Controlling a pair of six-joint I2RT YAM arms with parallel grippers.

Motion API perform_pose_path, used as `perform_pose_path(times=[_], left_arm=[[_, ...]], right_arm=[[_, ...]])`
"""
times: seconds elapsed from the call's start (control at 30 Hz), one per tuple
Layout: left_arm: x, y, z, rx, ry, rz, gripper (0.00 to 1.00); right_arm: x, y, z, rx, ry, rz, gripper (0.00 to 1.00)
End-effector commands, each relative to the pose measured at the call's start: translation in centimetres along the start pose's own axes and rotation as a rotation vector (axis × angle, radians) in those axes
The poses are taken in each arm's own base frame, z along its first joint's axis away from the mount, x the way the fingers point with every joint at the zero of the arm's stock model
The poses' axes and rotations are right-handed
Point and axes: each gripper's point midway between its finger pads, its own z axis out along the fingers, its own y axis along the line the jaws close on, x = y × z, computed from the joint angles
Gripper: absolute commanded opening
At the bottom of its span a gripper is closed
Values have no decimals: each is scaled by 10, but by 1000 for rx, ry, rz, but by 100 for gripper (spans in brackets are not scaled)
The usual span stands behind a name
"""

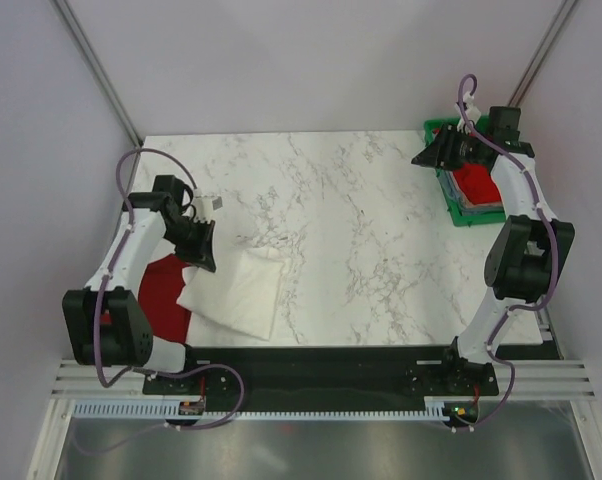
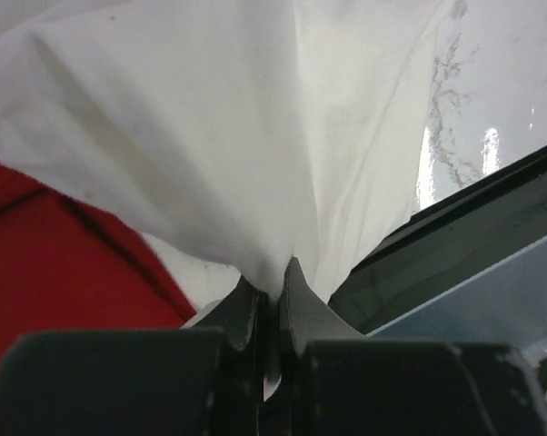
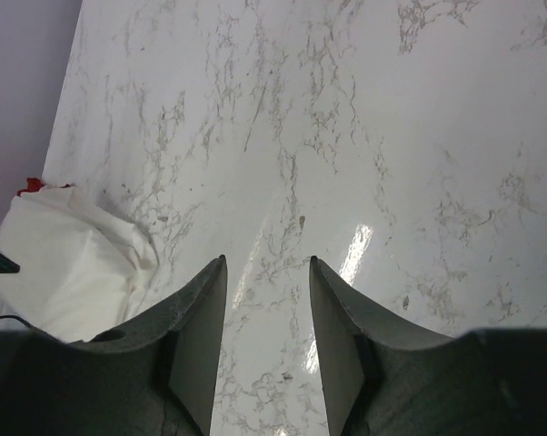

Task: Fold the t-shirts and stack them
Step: Neatly place the folded tshirt to the corner

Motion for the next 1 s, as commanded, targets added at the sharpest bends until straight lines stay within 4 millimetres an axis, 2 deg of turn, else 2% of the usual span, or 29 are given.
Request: perform_pose_path(times=[0.0,0.17,0.67,0.83,0.97], left_arm=[[29,26,-26,-144,-17,11,2],[45,46,-50,-250,-71,7,2],[86,73,-111,-455,-140,92,2],[87,88,-129,-516,-153,120,2],[77,99,-153,-555,-188,120,2]], right_arm=[[-4,21,-13,-47,-23,-60,49],[3,24,-15,-60,-14,-50,49],[13,31,-13,-93,5,-43,49],[11,36,-11,-106,4,-54,49],[15,36,-11,-107,9,-54,49]])
